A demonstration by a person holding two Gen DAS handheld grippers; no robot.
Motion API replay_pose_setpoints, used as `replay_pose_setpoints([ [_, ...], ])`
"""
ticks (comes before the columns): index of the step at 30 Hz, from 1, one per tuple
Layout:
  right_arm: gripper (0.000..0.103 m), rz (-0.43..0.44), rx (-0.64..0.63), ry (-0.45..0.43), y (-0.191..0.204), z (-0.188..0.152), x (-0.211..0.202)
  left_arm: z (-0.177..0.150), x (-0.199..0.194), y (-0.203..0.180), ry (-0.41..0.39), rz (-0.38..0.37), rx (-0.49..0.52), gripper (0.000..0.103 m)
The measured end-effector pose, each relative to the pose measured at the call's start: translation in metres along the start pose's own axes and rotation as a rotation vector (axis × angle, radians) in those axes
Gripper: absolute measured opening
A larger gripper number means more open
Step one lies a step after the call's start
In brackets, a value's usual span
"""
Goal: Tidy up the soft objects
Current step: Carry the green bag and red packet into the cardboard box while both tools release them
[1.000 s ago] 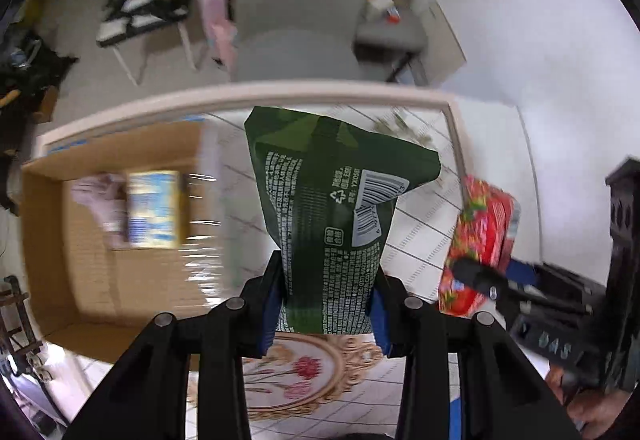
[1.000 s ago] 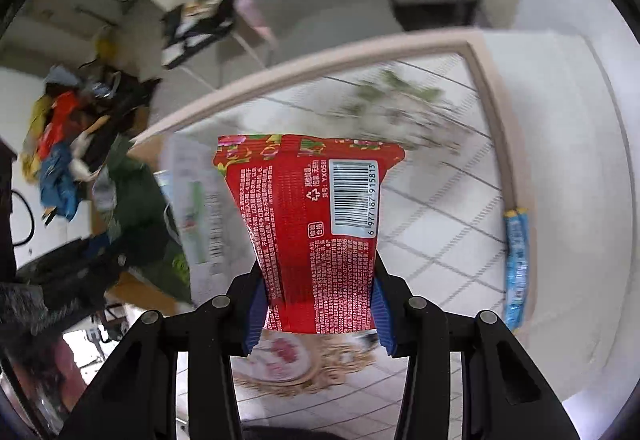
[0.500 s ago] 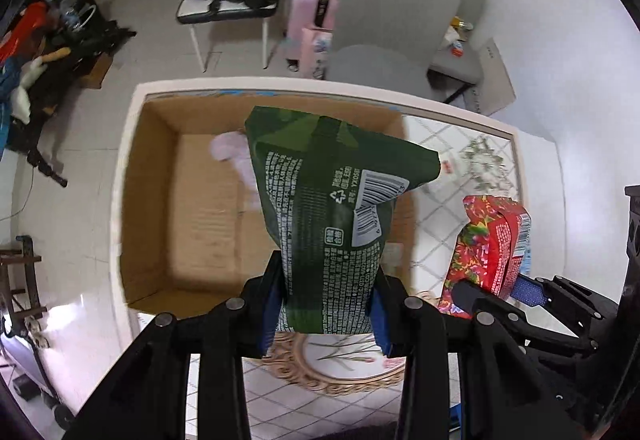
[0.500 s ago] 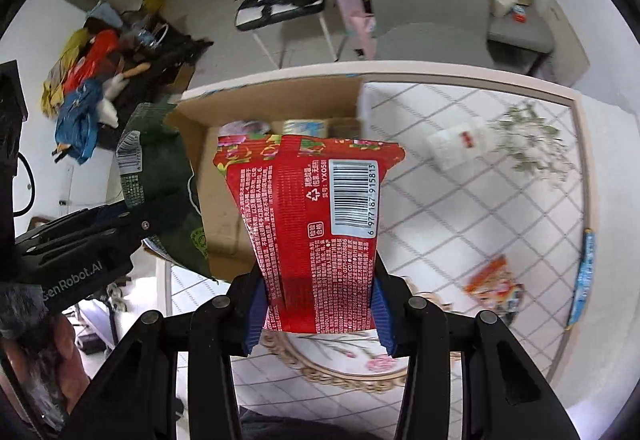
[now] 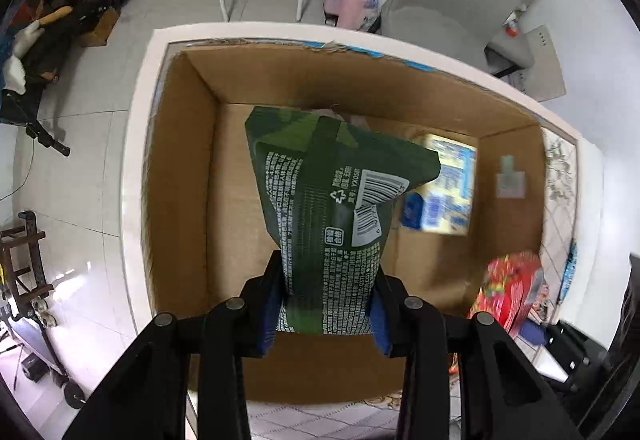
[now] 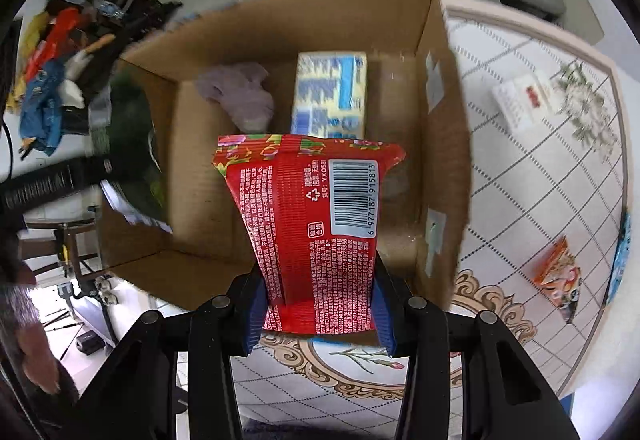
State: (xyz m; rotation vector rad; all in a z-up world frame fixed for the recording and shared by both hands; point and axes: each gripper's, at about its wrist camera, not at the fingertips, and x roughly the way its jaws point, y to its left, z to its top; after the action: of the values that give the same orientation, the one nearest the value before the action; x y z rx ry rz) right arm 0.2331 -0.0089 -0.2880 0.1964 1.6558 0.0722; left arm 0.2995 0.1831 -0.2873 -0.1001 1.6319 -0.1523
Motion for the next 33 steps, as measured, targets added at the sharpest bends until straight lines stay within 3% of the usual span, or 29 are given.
replay_pose_setpoints([
  [7, 0.047, -0.039, 0.04, 0.08, -0.013, 0.01, 0.048, 0.039, 0.044, 0.004, 0.064, 0.056, 0.02, 0.035],
  [14, 0.048, -0.049, 0.039, 0.117, -0.016, 0.016, 0.065, 0.058, 0.062, 0.005, 0.111, 0.108, 0.032, 0.035],
  [16, 0.051, -0.041, 0.038, 0.14, -0.015, 0.017, 0.068, 0.059, 0.059, 0.006, 0.112, 0.11, 0.019, 0.036],
  [21, 0.072, -0.024, 0.039, 0.123, -0.007, 0.02, 0.057, 0.061, 0.043, 0.004, 0.089, 0.119, 0.023, 0.045],
  [33, 0.072, -0.018, 0.008, 0.07, 0.012, 0.004, 0.025, 0.025, -0.008, 0.009, 0.003, 0.087, 0.016, 0.049],
])
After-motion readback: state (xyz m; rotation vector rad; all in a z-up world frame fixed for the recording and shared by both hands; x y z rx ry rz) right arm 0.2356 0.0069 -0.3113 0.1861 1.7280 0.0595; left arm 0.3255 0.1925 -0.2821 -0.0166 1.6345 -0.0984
